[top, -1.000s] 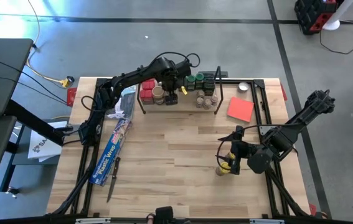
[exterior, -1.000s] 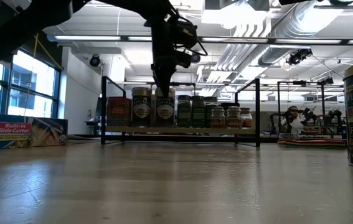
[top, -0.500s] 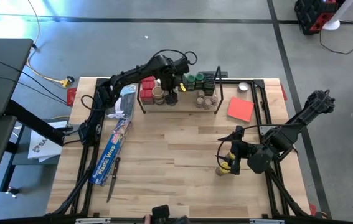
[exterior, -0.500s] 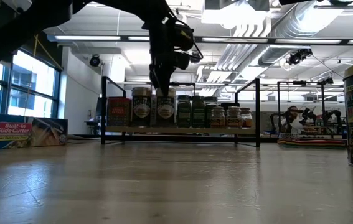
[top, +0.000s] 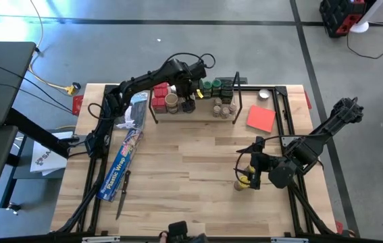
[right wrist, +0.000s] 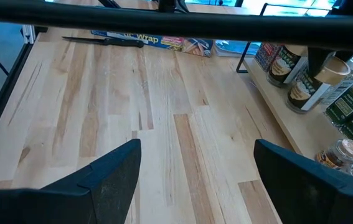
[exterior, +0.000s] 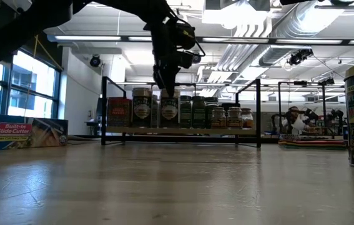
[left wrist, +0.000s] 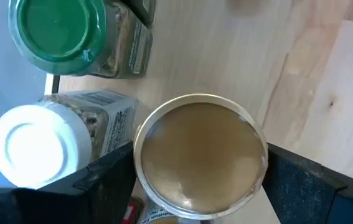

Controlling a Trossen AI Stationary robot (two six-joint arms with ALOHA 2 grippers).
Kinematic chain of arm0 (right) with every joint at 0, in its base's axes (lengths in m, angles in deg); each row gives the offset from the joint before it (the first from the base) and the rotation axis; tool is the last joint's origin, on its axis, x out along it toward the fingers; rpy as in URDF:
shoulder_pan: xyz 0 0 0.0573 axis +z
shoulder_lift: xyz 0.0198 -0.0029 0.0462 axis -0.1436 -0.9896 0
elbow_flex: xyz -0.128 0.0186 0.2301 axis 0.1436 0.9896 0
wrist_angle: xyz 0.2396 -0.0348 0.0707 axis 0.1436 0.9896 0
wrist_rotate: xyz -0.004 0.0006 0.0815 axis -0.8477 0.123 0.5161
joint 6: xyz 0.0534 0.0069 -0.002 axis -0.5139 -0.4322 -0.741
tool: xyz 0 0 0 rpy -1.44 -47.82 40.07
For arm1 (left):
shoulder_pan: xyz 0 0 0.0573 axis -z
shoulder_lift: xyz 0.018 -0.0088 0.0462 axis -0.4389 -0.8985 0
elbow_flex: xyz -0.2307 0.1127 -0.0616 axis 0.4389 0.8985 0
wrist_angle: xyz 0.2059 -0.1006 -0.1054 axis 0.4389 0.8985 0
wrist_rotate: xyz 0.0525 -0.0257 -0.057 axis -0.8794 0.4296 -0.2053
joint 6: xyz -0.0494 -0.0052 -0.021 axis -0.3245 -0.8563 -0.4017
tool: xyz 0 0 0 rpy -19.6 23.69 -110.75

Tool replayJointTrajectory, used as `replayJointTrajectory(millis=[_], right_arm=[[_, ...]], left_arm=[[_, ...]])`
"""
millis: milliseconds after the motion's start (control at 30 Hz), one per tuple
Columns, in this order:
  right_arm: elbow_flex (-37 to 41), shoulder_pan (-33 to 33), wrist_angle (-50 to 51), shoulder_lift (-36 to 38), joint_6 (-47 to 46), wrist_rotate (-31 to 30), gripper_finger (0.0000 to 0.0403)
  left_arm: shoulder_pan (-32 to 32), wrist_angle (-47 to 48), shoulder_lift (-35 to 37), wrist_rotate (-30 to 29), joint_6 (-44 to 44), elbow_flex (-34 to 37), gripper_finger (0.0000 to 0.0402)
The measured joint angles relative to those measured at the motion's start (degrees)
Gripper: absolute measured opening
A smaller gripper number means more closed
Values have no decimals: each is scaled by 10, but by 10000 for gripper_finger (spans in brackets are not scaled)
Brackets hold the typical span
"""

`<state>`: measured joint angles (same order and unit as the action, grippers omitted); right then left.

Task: Shelf spices
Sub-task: Put the brown seasoning bottle on the shelf aligned with the white seasoning bottle

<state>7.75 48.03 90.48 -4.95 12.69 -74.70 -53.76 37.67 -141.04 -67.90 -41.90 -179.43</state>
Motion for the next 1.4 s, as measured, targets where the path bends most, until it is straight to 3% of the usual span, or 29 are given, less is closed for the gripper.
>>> replayJointTrajectory(millis=[267,433,667,1067,1400], right_arm=[[0,0,0,0,0,0,307],[0,0,0,0,0,0,307],[0,0,0,0,0,0,307],[0,0,0,0,1,-1,307],[0,0,-1,0,0,-4,307]], left_arm=[[0,9,0,0,-24,0,311],[-1,15,0,-7,-24,0,338],[4,29,1,-105,5,0,357],[30,91,29,-100,-5,0,356],[50,15,54,-85,39,0,337]])
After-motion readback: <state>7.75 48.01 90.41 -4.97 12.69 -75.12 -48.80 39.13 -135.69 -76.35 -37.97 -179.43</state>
